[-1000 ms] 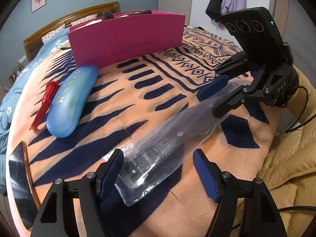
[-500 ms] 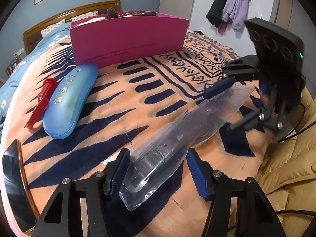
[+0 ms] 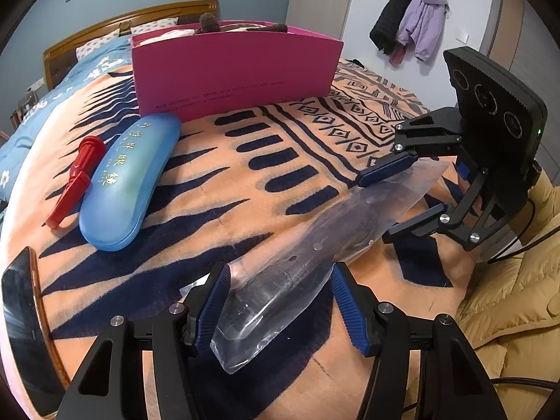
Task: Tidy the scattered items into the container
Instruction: 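Lift the plastic bag with the right tool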
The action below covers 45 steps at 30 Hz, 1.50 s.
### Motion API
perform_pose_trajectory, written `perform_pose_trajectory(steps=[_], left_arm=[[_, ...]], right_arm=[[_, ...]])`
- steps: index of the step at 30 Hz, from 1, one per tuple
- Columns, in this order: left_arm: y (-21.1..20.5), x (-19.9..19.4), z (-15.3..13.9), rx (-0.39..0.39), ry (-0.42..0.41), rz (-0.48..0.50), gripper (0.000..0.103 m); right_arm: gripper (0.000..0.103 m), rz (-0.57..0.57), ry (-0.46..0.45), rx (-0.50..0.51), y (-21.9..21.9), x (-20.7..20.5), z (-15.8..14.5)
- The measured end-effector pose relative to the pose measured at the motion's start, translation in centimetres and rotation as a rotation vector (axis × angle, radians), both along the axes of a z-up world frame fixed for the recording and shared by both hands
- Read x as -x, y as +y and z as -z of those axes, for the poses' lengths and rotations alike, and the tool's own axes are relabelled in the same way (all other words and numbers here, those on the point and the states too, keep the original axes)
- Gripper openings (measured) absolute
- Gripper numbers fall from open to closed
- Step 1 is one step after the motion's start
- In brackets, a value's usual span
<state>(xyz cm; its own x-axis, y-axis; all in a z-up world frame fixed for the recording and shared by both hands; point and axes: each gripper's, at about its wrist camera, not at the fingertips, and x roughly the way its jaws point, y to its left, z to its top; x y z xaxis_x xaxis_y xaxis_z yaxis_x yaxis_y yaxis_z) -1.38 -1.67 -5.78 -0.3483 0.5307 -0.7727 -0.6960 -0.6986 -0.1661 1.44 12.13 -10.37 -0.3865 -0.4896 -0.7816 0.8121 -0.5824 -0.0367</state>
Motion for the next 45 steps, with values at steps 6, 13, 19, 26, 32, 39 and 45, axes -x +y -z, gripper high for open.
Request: perform_pose_trajectory(steps=[6,13,19,26,32,39,45], left_arm=[[-0.5,0.6,-0.1,-0.032,-0.019,-0.011,0.063],[-0.5,1.4,0.0,-0.039,-0.041,-0.020,0.063],[-0.7,1.5,-0.1,-0.043,-0.033,-0.029,0.070],[-0.9,0.9,-0.7,-0.085,0.000,0.013,0.076],[-0.1,0.5,-0.7,-0.038,0.030,0.065,0.077],[0.7,1.3,0.6,0.064,0.036,0.041,0.068],[0.1,1.2,0.3,0.043,0.051,0.013,0.052]], right_arm=[[0.047,0.018,-0.052,0.049,0.5,0.9,-0.3],[0.053,-0.022,0.037,-0.042,-0.8,-0.1,0.0],[0.048,-0.010,0.011,-0.019,-0.7,0.7,0.3],[0.034,0.015,-0.046,0.051,0.3,1.7,0.0],[0.034,0.030,-0.083,0.092,0.9,2.3,-0.1],[0.035,0.035,-0.085,0.111,1.2,2.4,0.0],[0.036,0.041,-0.084,0.127,1.4,2.3,0.1]])
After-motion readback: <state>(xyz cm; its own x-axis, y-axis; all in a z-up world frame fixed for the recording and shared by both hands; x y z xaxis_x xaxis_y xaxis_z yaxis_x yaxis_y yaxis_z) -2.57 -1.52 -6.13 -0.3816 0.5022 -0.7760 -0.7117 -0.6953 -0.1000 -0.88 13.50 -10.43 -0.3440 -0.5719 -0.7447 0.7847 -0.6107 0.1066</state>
